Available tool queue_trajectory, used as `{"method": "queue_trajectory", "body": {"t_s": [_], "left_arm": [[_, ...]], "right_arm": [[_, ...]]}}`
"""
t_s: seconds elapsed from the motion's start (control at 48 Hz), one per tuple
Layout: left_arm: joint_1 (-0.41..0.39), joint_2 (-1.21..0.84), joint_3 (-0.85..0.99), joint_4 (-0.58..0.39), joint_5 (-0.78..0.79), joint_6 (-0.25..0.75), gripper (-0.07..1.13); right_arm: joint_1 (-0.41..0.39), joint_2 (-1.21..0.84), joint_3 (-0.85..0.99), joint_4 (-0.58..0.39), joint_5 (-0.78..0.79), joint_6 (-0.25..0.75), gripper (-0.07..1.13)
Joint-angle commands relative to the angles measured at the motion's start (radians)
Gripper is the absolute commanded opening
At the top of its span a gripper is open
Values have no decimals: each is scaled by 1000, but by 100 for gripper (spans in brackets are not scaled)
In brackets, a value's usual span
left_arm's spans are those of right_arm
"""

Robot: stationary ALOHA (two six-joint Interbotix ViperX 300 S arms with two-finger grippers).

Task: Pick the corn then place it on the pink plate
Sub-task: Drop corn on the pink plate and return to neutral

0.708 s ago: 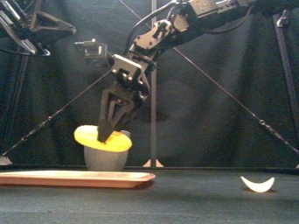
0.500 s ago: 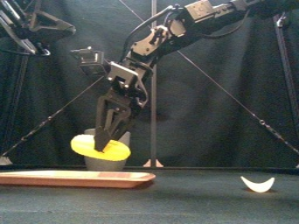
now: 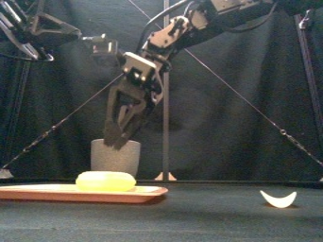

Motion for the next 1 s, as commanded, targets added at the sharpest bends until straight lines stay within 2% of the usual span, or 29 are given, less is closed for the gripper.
{"method": "queue_trajectory", "body": {"t_s": [0.021, 0.229, 0.562, 0.833, 1.0], "left_arm": [[-2, 0, -15, 2, -5, 2, -4], [-2, 0, -14, 2, -5, 2, -4], [-2, 0, -12, 2, -5, 2, -4], [0, -2, -12, 2, -5, 2, -4], [5, -3, -14, 5, -5, 3, -4]], "right_arm": [[-3, -127, 21, -23, -3, -2, 92], [-6, -244, 120, -44, -63, 8, 92], [-61, -488, 394, -25, -373, 11, 92], [-135, -805, 670, 26, -595, 9, 92], [-143, -1003, 792, 34, -634, 8, 92]]}}
